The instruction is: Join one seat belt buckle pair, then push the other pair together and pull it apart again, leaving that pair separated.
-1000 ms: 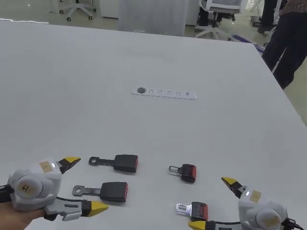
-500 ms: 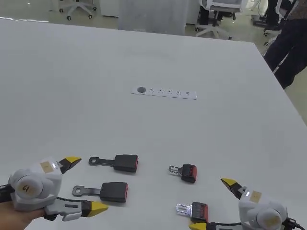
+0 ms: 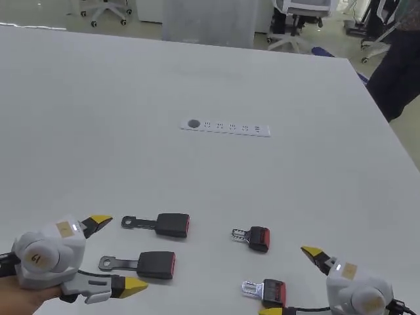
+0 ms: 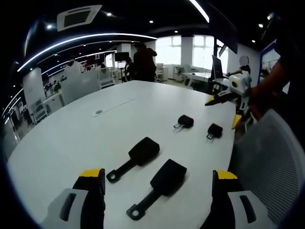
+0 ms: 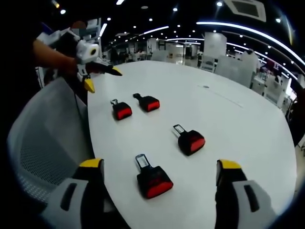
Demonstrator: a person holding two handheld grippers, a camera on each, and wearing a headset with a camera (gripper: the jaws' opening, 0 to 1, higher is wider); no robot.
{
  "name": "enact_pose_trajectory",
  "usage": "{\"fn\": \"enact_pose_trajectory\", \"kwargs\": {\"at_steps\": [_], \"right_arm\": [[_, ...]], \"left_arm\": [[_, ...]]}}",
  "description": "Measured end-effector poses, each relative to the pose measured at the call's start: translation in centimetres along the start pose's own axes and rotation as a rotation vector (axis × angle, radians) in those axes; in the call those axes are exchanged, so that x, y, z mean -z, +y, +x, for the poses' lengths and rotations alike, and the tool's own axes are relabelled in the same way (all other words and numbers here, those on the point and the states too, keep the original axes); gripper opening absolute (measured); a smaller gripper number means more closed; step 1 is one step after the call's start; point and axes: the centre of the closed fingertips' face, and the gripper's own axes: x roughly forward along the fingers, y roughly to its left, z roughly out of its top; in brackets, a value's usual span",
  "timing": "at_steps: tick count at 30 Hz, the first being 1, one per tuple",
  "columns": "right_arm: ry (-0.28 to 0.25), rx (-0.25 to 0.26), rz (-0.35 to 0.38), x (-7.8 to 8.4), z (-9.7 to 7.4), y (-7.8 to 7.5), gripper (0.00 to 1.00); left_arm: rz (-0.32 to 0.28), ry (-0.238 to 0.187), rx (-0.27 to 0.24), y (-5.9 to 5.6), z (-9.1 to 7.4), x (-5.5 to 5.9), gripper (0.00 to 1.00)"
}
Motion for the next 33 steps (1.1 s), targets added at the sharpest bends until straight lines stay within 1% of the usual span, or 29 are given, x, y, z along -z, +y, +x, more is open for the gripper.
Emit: {"fn": "enact_pose_trajectory", "kwargs": {"at_steps": [8,12,15,19,27,33], "right_arm": [[0.029,-0.037,-0.019,0.6,0.1,0.6,0.97],[0.040,-0.056,-0.023,0.8,0.3,0.8,0.96],[0.058,-0.070,-0.034,1.0,0.5,0.8,0.96],[0.066,-0.081,-0.027,1.2,0.7,0.7,0.95],[0.084,-0.115,-0.012,2.0,1.3,1.0,0.90],[0.102,-0.141,-0.006,2.7,1.7,1.0,0.87]], "left_arm": [[0.023,0.015,0.017,-0.2,0.3,0.4,0.95],[0.049,0.027,0.035,-0.4,0.6,0.5,0.92],[0.063,0.037,0.049,-0.5,0.9,0.7,0.92],[0.071,0.048,0.062,-0.7,1.4,0.8,0.89],[0.117,0.084,0.111,-1.3,2.7,1.5,0.84],[0.132,0.104,0.140,-1.5,3.6,2.0,0.80]]}}
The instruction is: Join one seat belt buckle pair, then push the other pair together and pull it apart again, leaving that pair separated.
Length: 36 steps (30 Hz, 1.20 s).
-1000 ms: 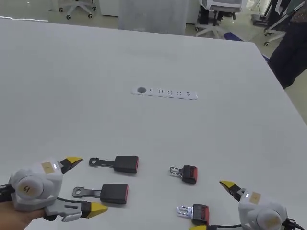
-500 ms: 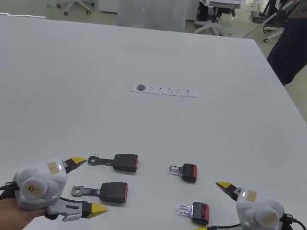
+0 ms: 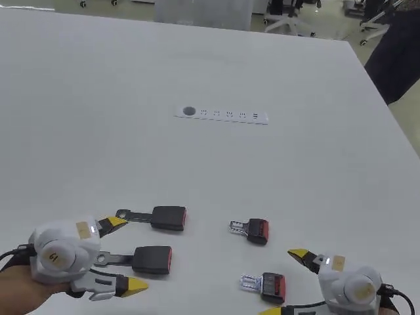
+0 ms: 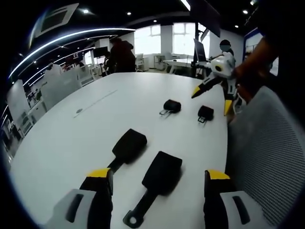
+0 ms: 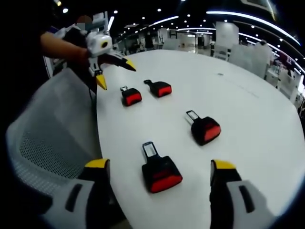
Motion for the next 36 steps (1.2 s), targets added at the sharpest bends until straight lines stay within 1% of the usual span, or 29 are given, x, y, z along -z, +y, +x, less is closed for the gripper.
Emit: {"fn": "enact_pose_trajectory", "kwargs": {"at_steps": [5,8,11,15,19,23,27,31,33,34,36], "right_arm": [[0.022,-0.023,-0.005,0.5,0.3,0.0,0.82],[0.031,-0.037,-0.003,0.7,0.5,-0.1,0.81],[0.037,-0.046,-0.008,0.9,0.6,-0.1,0.78],[0.058,-0.065,-0.008,1.3,0.8,-0.1,0.75],[0.078,-0.088,-0.024,1.7,1.0,-0.1,0.72],[0.092,-0.103,-0.038,1.9,1.2,-0.1,0.68],[0.100,-0.123,-0.041,2.1,1.4,0.0,0.61],[0.113,-0.139,-0.056,2.3,1.4,0.2,0.58],[0.113,-0.144,-0.068,2.3,1.5,0.2,0.55],[0.112,-0.146,-0.068,2.3,1.5,0.2,0.54],[0.113,-0.149,-0.073,2.3,1.5,0.1,0.52]], "left_arm": [[0.015,0.021,0.027,-0.1,0.9,0.3,0.77],[0.041,0.043,0.048,-0.2,1.4,0.6,0.76],[0.049,0.050,0.059,-0.3,1.8,0.6,0.74],[0.054,0.072,0.076,-0.2,2.5,1.2,0.72],[0.082,0.103,0.092,-0.1,3.1,2.0,0.69],[0.075,0.118,0.113,-0.2,3.7,2.3,0.65],[0.084,0.132,0.125,-0.2,4.2,2.7,0.64],[0.101,0.148,0.141,-0.3,4.6,3.0,0.61],[0.122,0.162,0.154,-0.4,4.7,3.3,0.58],[0.156,0.184,0.164,-0.4,4.7,3.7,0.57],[0.160,0.194,0.171,-0.5,4.8,4.1,0.55]]}}
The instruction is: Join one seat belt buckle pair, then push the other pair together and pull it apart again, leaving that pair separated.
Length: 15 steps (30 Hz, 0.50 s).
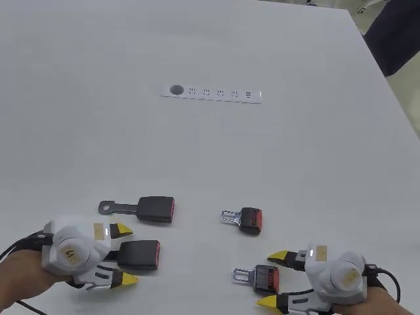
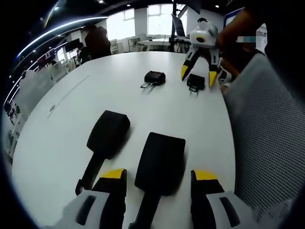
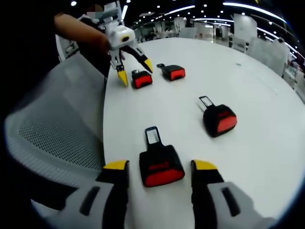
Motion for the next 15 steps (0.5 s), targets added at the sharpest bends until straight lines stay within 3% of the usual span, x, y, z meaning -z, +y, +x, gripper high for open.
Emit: {"fn": "enact_pose_trajectory", "kwargs": {"at_steps": [6,15], "right_arm": [[0.007,-0.017,-0.020,0.12,-0.09,-0.13,0.39],[0.011,-0.033,-0.047,-0.01,0.04,-0.15,0.37]], "left_arm": [[0.031,0.009,0.032,-0.34,-0.02,0.03,0.47],[0.074,0.029,0.077,-0.26,0.14,-0.16,0.45]]}}
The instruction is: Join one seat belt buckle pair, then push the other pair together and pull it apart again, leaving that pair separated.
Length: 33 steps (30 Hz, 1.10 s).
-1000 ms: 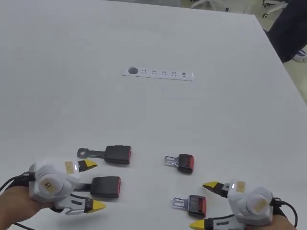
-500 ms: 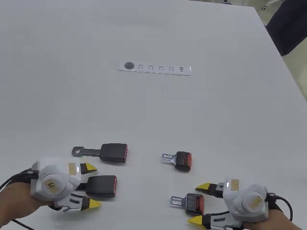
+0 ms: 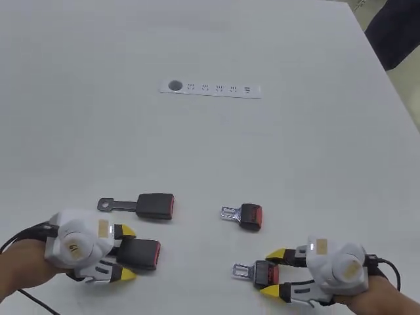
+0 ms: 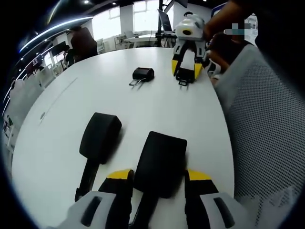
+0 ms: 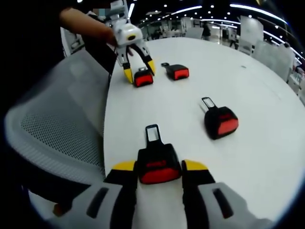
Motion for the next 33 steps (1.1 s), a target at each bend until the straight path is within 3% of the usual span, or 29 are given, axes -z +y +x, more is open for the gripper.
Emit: {"fn": "enact_pose_trajectory", "kwargs": {"at_steps": [13,22,33], "right_arm": [[0.020,-0.028,-0.065,-0.2,0.2,-0.1,0.36],[0.030,-0.049,-0.081,-0.4,0.5,-0.2,0.35],[-0.017,-0.031,-0.053,-1.7,1.4,-0.5,0.35]], "left_arm": [[0.022,0.027,0.004,0.0,0.2,-0.1,0.39],[0.005,0.012,-0.016,0.0,0.0,0.1,0.38],[0.016,-0.006,-0.009,-0.1,0.1,0.2,0.37]]}}
